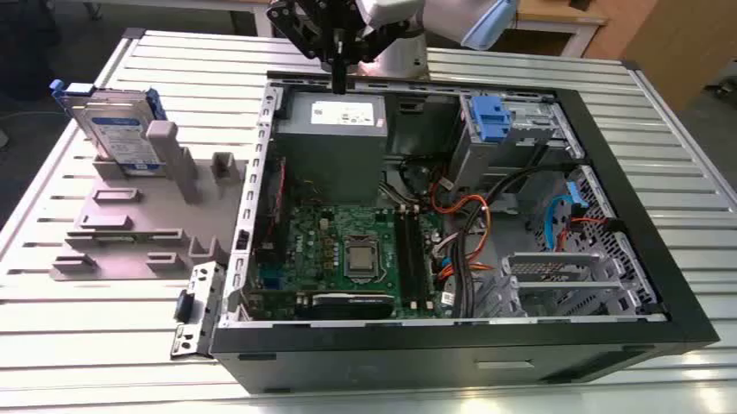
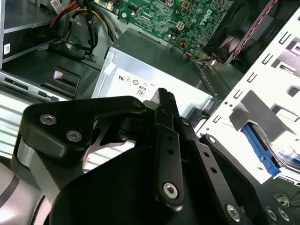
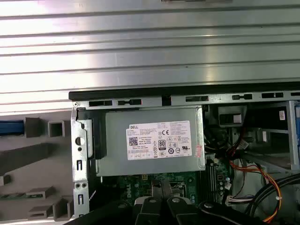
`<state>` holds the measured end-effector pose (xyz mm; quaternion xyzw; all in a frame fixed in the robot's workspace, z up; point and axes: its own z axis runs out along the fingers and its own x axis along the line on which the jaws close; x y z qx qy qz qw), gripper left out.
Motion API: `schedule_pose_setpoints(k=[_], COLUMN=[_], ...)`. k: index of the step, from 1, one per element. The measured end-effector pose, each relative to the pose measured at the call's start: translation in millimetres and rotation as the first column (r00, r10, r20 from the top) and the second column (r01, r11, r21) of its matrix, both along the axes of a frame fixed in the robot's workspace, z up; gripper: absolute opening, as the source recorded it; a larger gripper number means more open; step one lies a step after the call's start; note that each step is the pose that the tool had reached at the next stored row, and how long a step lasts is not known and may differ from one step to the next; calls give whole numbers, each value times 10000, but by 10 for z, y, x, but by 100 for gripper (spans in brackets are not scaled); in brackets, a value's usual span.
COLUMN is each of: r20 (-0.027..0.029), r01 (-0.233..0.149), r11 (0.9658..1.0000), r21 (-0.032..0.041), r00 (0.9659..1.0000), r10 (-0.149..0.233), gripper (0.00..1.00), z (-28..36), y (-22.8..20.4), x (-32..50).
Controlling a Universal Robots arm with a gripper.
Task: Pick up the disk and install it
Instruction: 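Reach for the disk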
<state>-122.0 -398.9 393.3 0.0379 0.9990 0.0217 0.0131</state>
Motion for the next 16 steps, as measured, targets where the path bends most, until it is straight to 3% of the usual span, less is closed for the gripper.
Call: schedule_pose_setpoints(k=[16], r20=[0], r01=[0], r11=[10000], r21=[0], r00=[10000], r10=[0], gripper=[11], z=[0], y=[0], x=[-29])
